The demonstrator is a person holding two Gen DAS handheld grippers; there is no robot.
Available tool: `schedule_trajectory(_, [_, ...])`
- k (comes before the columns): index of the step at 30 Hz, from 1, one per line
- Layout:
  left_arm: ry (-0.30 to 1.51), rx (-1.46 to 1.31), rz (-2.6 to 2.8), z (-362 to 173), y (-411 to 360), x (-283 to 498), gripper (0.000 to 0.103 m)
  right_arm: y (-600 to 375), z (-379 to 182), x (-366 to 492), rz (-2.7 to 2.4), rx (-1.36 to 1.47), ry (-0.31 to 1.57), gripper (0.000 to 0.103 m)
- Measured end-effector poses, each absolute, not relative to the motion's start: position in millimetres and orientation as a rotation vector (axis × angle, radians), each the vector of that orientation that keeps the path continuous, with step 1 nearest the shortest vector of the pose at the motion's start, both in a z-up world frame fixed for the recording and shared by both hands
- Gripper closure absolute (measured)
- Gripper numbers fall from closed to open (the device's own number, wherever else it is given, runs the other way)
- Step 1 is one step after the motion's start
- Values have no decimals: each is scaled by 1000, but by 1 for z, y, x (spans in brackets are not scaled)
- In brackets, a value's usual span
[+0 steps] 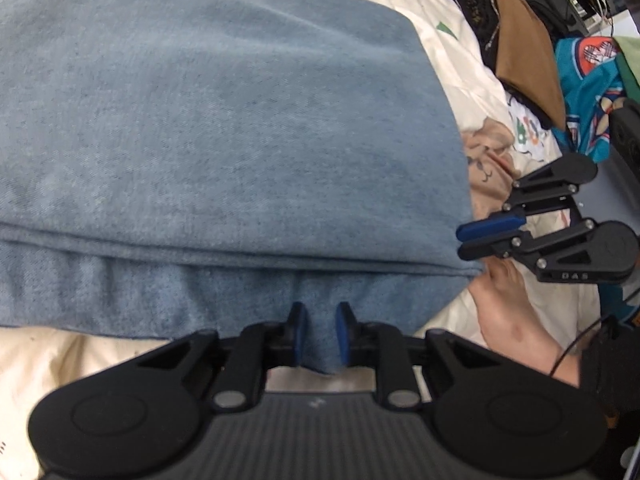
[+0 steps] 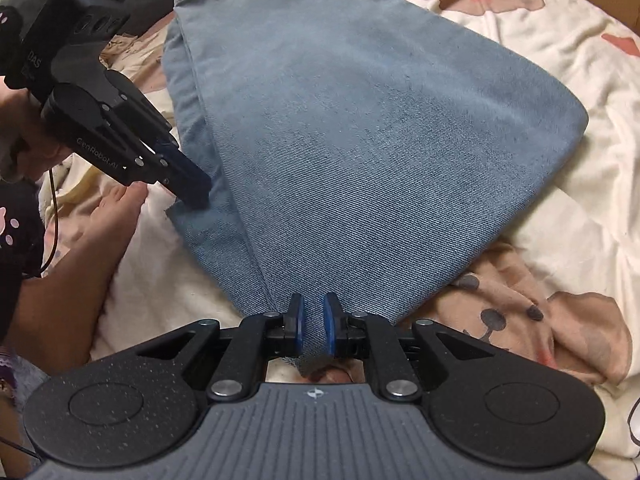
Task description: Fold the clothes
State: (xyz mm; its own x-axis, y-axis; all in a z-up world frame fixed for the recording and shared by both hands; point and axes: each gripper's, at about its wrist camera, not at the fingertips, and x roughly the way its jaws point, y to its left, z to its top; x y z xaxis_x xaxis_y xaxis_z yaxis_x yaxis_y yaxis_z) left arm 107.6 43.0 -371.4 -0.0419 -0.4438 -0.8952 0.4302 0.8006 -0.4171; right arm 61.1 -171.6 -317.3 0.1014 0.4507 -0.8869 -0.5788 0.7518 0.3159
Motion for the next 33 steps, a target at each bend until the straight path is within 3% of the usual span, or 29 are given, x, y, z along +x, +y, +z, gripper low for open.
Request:
schedule_trajectory(6, [1476, -62, -695, -364, 49, 110, 85, -207, -307, 78, 667, 36, 1255, 89])
schedule_trajectory(13, [1410, -5, -722, -341, 54, 111, 68, -247, -320, 97, 532, 250, 1283, 90])
schedule_trajectory(14, [1406, -10, -719, -338, 56, 113, 68, -249, -322, 99, 525, 275, 1287, 88])
schedule_trajectory(16, [1398, -24, -707, -334, 60, 116, 65, -251, -327, 100, 517, 310, 1295, 69])
schedule_trajectory(17, [1392, -30, -700, -331, 62, 118, 64, -251, -329, 100, 514, 327, 1298, 67])
schedule_trajectory(27, [1199, -83, -603, -308, 73, 141, 57, -260, -354, 98, 545, 620, 1335, 69])
schedule_trajectory(33, [1215, -93, -551, -318, 79, 145, 56, -277, -358, 95, 553, 801, 1309, 69])
